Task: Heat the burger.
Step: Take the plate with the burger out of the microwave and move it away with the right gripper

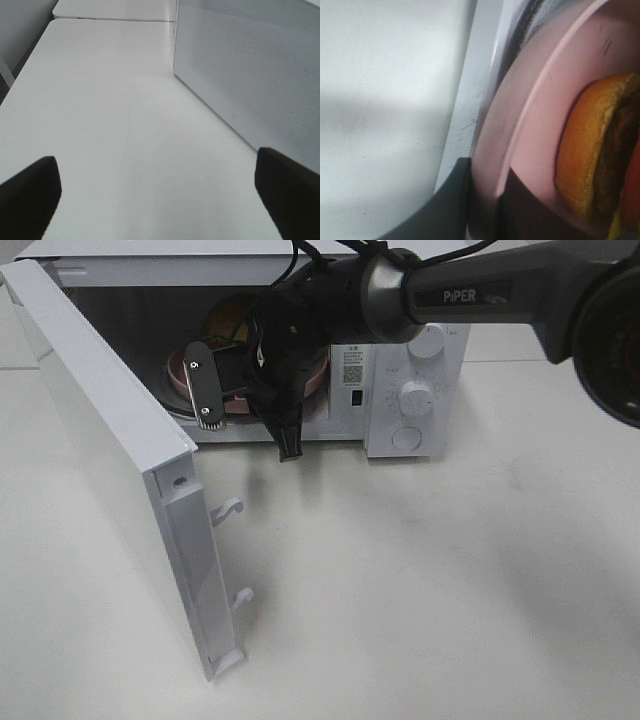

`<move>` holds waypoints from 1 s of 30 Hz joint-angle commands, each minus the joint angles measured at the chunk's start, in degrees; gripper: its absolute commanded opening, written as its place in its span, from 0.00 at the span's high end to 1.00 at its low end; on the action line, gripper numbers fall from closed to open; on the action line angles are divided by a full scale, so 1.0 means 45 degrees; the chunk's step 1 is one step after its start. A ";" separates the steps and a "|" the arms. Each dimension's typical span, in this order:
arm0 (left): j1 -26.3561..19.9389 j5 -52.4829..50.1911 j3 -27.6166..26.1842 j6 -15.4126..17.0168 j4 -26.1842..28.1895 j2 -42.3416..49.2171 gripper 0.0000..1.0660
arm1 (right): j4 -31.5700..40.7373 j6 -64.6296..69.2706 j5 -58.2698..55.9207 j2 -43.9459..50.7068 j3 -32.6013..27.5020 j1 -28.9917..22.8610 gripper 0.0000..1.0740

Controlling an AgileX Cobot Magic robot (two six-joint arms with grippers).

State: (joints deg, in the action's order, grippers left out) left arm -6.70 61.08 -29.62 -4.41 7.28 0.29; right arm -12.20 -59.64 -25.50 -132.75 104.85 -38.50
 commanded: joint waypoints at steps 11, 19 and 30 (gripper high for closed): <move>-0.0038 0.0038 0.0013 0.0064 0.0064 0.0242 0.08 | 0.1490 -0.4163 0.2967 0.2636 -0.3692 0.0407 1.00; -0.0038 0.0038 0.0013 0.0064 0.0064 0.0242 0.08 | 0.3565 -0.6888 0.3030 0.3718 -0.4953 0.0547 1.00; -0.0038 0.0038 0.0013 0.0064 0.0064 0.0242 0.08 | 0.4724 -0.8518 0.3018 0.5717 -0.7245 0.0522 1.00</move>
State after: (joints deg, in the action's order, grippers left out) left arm -6.70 61.08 -29.62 -4.41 7.28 0.29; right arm 7.45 -96.26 -15.01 -110.75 74.08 -36.50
